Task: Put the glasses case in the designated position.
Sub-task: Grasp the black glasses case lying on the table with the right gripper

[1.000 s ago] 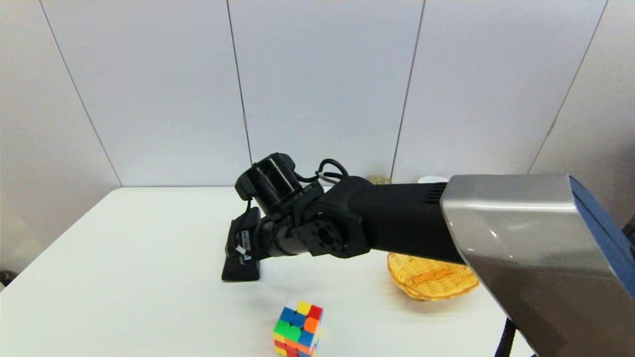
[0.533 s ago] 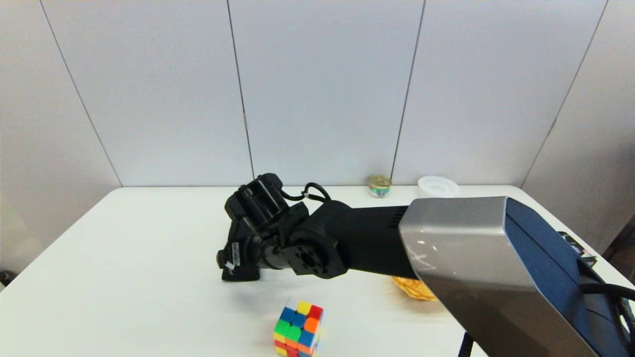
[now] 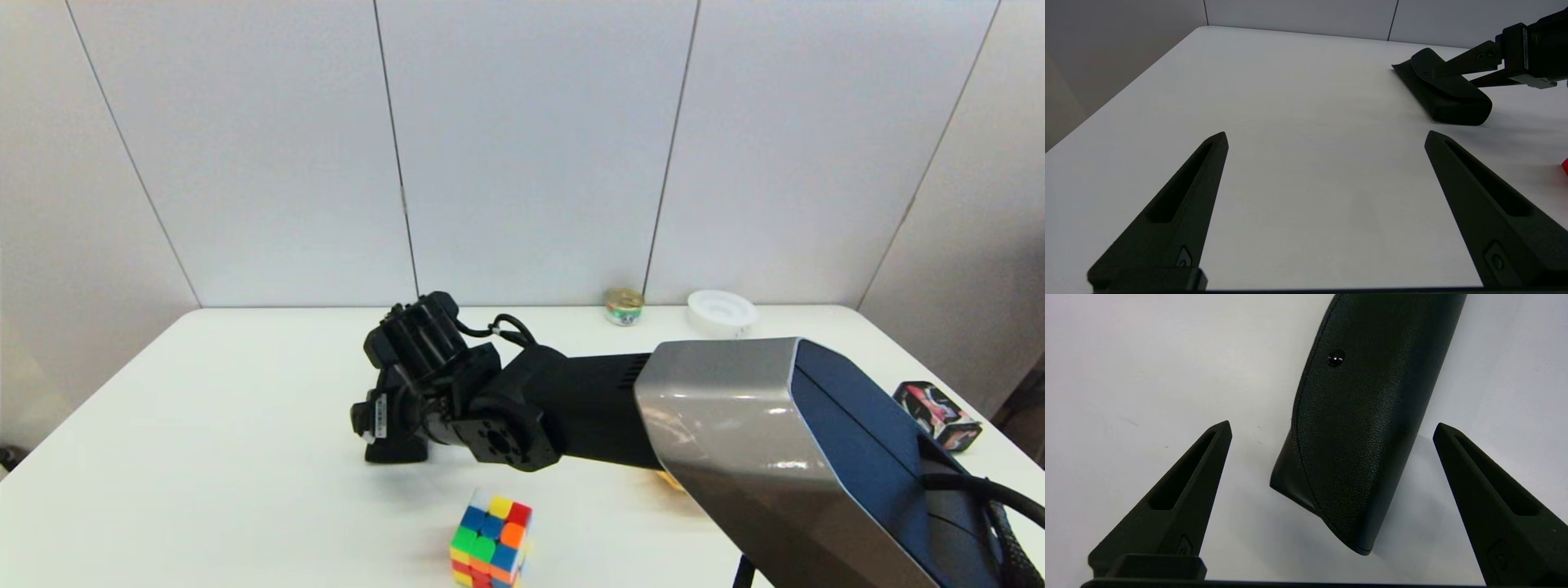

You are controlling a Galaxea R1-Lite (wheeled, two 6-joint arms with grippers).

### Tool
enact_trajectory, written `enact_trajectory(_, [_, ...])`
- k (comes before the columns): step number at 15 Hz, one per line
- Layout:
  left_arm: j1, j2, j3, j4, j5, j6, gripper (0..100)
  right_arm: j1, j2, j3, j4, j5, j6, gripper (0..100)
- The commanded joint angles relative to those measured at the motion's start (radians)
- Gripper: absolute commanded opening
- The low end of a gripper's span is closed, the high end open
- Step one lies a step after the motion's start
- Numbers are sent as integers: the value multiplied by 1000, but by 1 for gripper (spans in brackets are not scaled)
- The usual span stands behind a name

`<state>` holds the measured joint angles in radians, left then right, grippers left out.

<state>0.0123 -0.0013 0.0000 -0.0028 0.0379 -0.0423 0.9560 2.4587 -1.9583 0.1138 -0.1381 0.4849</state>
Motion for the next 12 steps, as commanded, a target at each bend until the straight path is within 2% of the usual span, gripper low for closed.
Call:
enact_trajectory(1, [1,1,0,-2,0,-1,100,10,20,1,-23,-17,3,100])
enact_trajectory(3, [0,1,0,-2,0,-1,100,10,39,1,-42,-71,1,100])
enact_trajectory(5, [1,1,0,1,0,-1,100,10,54,1,-59,-95,-11,100])
enact_trajectory(12, [0,1,0,1,0,-1,100,12,69,1,-60,-98,-29,100])
